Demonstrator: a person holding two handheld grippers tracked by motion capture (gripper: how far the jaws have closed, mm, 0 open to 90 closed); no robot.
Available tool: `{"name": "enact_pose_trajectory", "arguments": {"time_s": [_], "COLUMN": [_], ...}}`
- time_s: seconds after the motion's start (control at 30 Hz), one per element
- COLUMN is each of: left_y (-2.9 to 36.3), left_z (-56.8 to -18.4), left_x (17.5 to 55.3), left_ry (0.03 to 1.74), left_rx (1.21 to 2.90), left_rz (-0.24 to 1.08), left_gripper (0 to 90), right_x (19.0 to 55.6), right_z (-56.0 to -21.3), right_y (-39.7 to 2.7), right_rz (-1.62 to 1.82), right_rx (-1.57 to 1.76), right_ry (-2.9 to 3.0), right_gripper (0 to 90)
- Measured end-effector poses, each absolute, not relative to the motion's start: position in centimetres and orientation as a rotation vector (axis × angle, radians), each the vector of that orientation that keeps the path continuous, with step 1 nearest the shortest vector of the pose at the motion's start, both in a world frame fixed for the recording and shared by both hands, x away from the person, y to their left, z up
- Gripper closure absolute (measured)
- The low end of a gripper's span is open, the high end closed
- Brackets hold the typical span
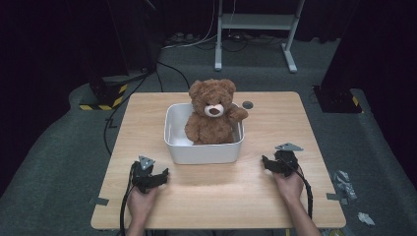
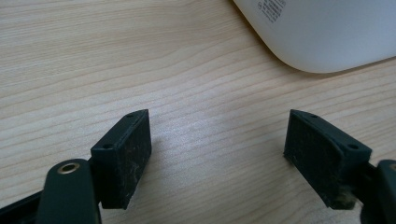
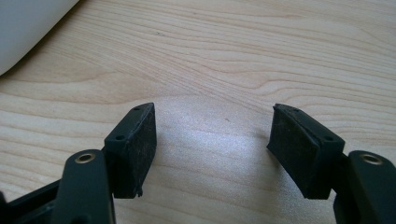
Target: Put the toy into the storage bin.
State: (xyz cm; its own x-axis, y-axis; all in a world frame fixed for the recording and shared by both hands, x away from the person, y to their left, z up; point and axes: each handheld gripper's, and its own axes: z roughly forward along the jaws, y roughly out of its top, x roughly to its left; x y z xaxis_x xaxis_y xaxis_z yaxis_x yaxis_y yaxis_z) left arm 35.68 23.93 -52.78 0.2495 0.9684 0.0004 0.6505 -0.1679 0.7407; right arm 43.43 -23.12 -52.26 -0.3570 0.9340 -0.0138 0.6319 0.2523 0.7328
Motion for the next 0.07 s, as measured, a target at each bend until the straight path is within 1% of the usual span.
{"name": "enact_pose_trajectory", "arguments": {"time_s": [0.07], "left_y": [23.93], "left_z": [-52.78], "left_x": [35.68], "left_ry": [1.472], "left_rx": [1.899], "left_rz": [0.652], "left_gripper": [22.8], "right_x": [43.44], "right_z": [-52.25], "right_y": [-23.13], "right_rz": [0.894], "right_rx": [1.421], "right_ry": [2.08], "right_gripper": [32.0]}}
